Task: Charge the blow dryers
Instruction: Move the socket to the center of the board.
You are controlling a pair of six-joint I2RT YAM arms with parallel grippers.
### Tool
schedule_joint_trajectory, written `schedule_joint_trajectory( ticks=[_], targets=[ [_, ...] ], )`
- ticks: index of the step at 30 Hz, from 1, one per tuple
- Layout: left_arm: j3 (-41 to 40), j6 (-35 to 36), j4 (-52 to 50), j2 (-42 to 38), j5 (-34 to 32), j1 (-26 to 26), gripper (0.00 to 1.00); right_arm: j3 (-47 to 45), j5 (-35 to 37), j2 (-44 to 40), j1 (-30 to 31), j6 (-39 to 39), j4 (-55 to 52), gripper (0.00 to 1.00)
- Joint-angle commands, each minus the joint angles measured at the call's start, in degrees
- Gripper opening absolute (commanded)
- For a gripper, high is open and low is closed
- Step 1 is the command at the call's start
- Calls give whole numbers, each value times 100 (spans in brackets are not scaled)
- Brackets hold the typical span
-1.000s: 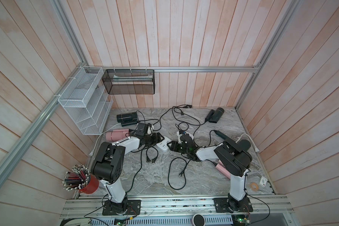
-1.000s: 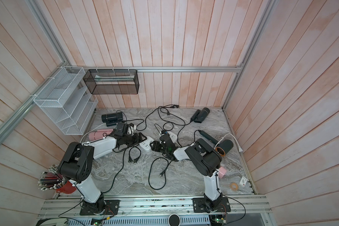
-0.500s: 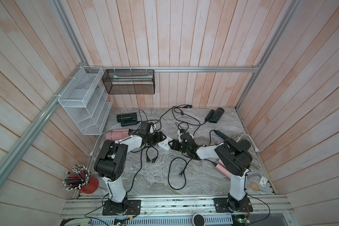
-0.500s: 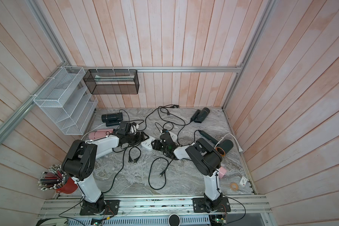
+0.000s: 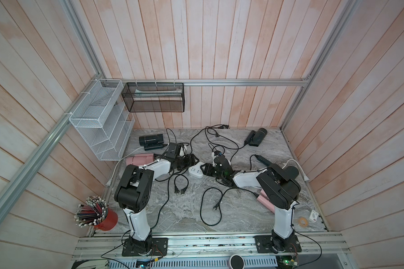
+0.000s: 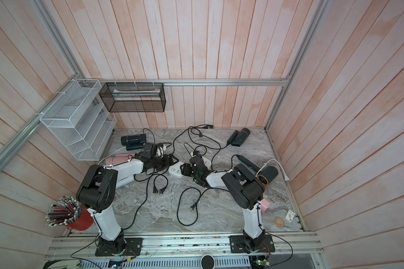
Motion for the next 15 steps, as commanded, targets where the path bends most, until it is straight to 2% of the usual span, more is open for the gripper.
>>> schedule_joint_trajectory(
  ticks=[1, 9, 13, 15],
  targets=[
    [-116, 102, -72, -485, -200, -28, 82, -50, 196, -364, -30, -255, -224, 54],
    [-635, 299, -217, -1425, -524, 34, 82, -763, 378, -1472, -21, -845, -430, 55],
    [-250, 694, -756, -1362, -787, 279, 81, -1006, 687, -2054, -21, -1192, -768, 56],
    [77, 937, -1049, -1192, -1006, 382, 77, -1119, 872, -2357, -27, -1389, -944, 56]
  ],
)
